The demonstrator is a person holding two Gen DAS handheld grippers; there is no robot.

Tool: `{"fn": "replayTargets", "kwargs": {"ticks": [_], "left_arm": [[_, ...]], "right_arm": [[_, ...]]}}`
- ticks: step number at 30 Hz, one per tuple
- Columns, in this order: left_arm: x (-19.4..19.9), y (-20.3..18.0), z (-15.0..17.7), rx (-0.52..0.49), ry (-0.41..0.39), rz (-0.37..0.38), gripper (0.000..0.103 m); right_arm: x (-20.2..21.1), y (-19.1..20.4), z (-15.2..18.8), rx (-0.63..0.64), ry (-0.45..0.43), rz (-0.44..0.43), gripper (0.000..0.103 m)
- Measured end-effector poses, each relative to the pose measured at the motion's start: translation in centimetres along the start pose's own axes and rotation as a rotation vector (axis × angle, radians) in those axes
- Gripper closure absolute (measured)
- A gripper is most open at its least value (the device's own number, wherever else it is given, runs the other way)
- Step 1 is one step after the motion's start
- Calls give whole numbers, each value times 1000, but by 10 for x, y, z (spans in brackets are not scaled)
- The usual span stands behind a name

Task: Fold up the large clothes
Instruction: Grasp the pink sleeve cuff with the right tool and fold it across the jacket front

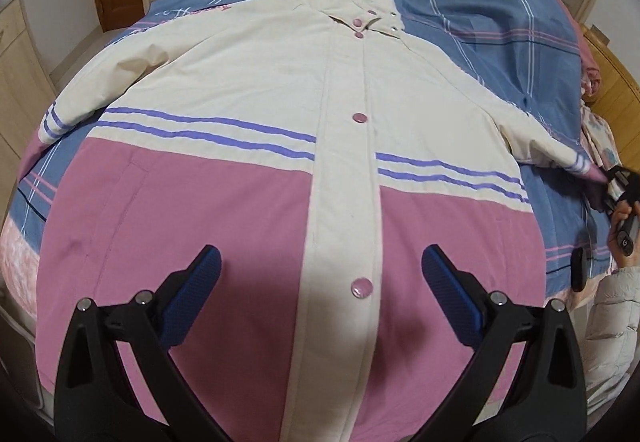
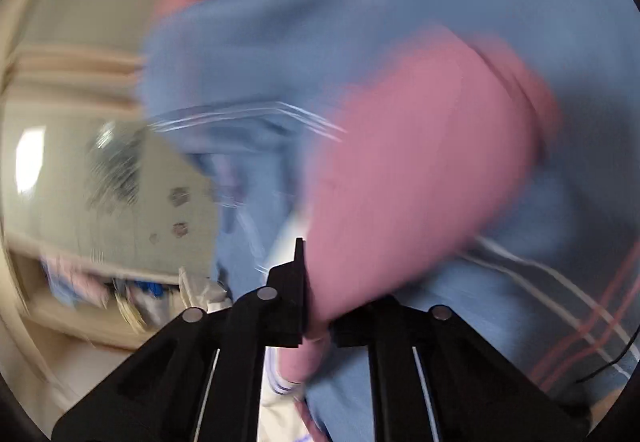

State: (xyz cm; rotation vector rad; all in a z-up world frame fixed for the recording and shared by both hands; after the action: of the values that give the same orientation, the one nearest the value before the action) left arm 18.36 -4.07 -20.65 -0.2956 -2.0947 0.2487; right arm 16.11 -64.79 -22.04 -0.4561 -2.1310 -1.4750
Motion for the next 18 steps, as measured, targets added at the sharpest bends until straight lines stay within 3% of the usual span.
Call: {"fn": "replayTargets", "kwargs": {"ticks": [3,5,7,9,10,11,12,15,17,18], "left_arm": [[0,11,-3,34,-15,-5,2],[3,19,-5,61,-33,-19,2],[7,27,-7,90,-55,-31,2],[12,34,-9,115,-69,-38,2],[15,37,-11,125,-76,-42,2],[18,40,-12,131,-82,-48,2],[21,43,-11,134,-91,-53,2],[29,52,-14,140,-122,-60,2],[28,59,-19,156,-145,-47,2],[26,63,-21,168,-154,-34,2]], "right_arm": [[28,99,40,285,-33,-139,95],[39,156,82,458,43,-254,95],[40,209,151,653,179,-350,94],[32,240,220,811,336,-405,82],[29,245,246,859,404,-417,74],[24,249,270,897,472,-423,53],[17,249,289,914,522,-423,40],[6,242,299,876,544,-425,24],[4,226,281,810,526,-390,19],[4,214,288,786,517,-360,18]]}}
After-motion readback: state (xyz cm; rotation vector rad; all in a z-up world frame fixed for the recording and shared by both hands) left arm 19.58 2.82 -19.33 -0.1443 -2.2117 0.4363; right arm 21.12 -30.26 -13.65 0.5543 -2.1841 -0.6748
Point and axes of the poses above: each gripper's, at about its wrist camera, not at the fingertips, and x roughly against the way its jaws point, y to its left, z to its underside, the point moved 2 cm from there along -x, roughly the way its jaws point, and after that the axes turned 8 degrees about z, right-handed, at the moved point
